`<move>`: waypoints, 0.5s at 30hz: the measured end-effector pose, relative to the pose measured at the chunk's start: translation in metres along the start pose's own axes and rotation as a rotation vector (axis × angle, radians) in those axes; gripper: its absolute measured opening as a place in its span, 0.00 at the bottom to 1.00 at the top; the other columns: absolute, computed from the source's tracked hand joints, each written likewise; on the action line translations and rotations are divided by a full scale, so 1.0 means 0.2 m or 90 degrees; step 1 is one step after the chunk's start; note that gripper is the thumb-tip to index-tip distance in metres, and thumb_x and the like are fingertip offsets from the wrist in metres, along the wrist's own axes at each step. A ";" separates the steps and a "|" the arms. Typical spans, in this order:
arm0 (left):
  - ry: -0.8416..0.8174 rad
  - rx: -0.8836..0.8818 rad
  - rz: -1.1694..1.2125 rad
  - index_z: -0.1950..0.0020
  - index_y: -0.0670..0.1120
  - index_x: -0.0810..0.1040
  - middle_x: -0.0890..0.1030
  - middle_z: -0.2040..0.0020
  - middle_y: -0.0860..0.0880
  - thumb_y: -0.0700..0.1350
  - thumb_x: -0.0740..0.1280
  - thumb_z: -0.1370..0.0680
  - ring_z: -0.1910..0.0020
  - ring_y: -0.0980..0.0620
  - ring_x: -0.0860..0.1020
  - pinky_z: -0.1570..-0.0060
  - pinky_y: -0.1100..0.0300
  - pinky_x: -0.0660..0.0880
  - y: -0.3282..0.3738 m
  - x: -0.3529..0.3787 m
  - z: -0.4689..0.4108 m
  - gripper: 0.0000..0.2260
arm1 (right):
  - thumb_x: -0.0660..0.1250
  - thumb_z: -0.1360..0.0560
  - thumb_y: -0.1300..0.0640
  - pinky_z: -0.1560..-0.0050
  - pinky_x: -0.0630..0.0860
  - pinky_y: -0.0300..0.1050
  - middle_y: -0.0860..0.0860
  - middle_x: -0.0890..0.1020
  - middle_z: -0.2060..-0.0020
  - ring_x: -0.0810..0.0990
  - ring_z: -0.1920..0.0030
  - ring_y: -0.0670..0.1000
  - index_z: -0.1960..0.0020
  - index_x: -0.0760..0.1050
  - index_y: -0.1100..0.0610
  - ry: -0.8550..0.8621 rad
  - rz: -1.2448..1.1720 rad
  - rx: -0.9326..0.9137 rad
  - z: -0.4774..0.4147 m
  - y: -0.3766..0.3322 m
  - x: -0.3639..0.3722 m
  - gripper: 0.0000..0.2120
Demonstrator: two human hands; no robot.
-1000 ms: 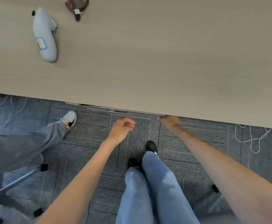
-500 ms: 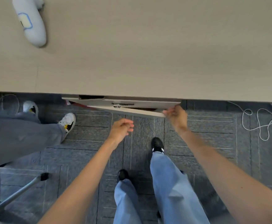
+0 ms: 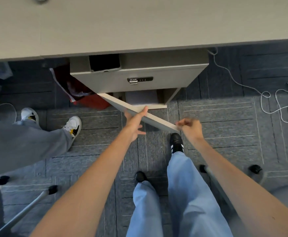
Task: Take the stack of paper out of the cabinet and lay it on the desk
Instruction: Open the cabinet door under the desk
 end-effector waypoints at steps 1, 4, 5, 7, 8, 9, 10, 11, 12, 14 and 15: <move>-0.008 -0.003 0.006 0.24 0.60 0.40 0.59 0.23 0.43 0.53 0.72 0.28 0.28 0.33 0.63 0.37 0.32 0.69 -0.01 0.00 -0.01 0.46 | 0.70 0.29 0.67 0.53 0.71 0.40 0.56 0.83 0.60 0.78 0.56 0.50 0.67 0.79 0.56 -0.017 0.001 -0.003 0.03 0.02 0.02 0.10; -0.005 0.002 0.024 0.24 0.60 0.37 0.65 0.26 0.42 0.48 0.71 0.26 0.30 0.33 0.66 0.39 0.32 0.70 -0.06 0.02 -0.02 0.46 | 0.69 0.29 0.68 0.57 0.72 0.38 0.54 0.82 0.65 0.77 0.61 0.48 0.68 0.79 0.55 -0.067 0.022 -0.009 0.12 0.07 0.08 0.12; 0.011 0.010 0.032 0.24 0.59 0.38 0.68 0.28 0.42 0.45 0.70 0.25 0.34 0.35 0.71 0.41 0.34 0.73 -0.08 0.01 -0.03 0.45 | 0.69 0.29 0.68 0.57 0.72 0.38 0.52 0.81 0.66 0.77 0.62 0.47 0.66 0.80 0.57 -0.085 0.036 -0.011 0.15 0.08 0.10 0.10; 0.052 0.040 0.030 0.24 0.57 0.41 0.72 0.35 0.41 0.37 0.66 0.23 0.50 0.43 0.79 0.49 0.38 0.78 -0.11 -0.02 -0.04 0.41 | 0.69 0.29 0.66 0.56 0.73 0.38 0.52 0.82 0.65 0.78 0.62 0.46 0.62 0.82 0.62 -0.131 0.071 -0.024 0.21 0.12 0.15 0.05; 0.070 0.054 0.015 0.23 0.57 0.41 0.72 0.37 0.41 0.34 0.64 0.22 0.57 0.46 0.78 0.51 0.40 0.79 -0.13 -0.04 -0.05 0.40 | 0.70 0.28 0.65 0.55 0.74 0.39 0.53 0.83 0.64 0.78 0.62 0.46 0.60 0.83 0.62 -0.160 0.096 -0.033 0.23 0.13 0.18 0.04; 0.080 0.062 -0.005 0.23 0.57 0.40 0.72 0.37 0.41 0.32 0.62 0.23 0.60 0.48 0.78 0.52 0.41 0.79 -0.14 -0.07 -0.05 0.41 | 0.70 0.29 0.64 0.53 0.75 0.42 0.54 0.84 0.62 0.79 0.61 0.47 0.59 0.83 0.62 -0.192 0.125 -0.044 0.24 0.14 0.21 0.03; 0.080 0.067 -0.028 0.23 0.57 0.40 0.71 0.36 0.41 0.31 0.62 0.23 0.60 0.48 0.78 0.53 0.41 0.80 -0.15 -0.08 -0.05 0.41 | 0.71 0.28 0.63 0.50 0.76 0.44 0.54 0.85 0.61 0.80 0.59 0.47 0.58 0.83 0.62 -0.224 0.159 -0.048 0.25 0.15 0.23 0.03; 0.073 0.073 -0.047 0.23 0.57 0.40 0.71 0.34 0.40 0.31 0.62 0.24 0.60 0.48 0.78 0.53 0.41 0.80 -0.16 -0.10 -0.05 0.41 | 0.71 0.28 0.62 0.48 0.77 0.45 0.53 0.85 0.59 0.81 0.58 0.48 0.56 0.83 0.61 -0.256 0.187 -0.050 0.26 0.15 0.26 0.03; 0.065 0.081 -0.062 0.23 0.56 0.41 0.70 0.33 0.40 0.30 0.62 0.24 0.59 0.48 0.78 0.54 0.41 0.81 -0.17 -0.12 -0.04 0.41 | 0.70 0.28 0.62 0.46 0.77 0.45 0.52 0.84 0.59 0.81 0.56 0.49 0.55 0.83 0.61 -0.277 0.210 -0.050 0.26 0.15 0.28 0.04; 0.056 0.098 -0.092 0.24 0.55 0.42 0.70 0.32 0.39 0.31 0.62 0.24 0.57 0.48 0.78 0.57 0.43 0.81 -0.18 -0.16 -0.03 0.39 | 0.68 0.25 0.60 0.45 0.76 0.45 0.49 0.83 0.61 0.81 0.56 0.49 0.54 0.82 0.60 -0.270 0.228 -0.053 0.26 0.14 0.29 0.05; 0.055 0.106 -0.112 0.24 0.55 0.43 0.69 0.31 0.40 0.32 0.62 0.23 0.56 0.48 0.78 0.60 0.46 0.82 -0.18 -0.18 -0.02 0.38 | 0.66 0.24 0.60 0.45 0.76 0.45 0.48 0.82 0.62 0.81 0.55 0.49 0.56 0.82 0.58 -0.252 0.227 -0.052 0.26 0.13 0.30 0.06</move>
Point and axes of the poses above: each hand's wrist, its own z-axis away from the middle knuckle, its own x-axis out of the palm, y = z × x, the point moved 4 cm from there along -z, towards the middle knuckle
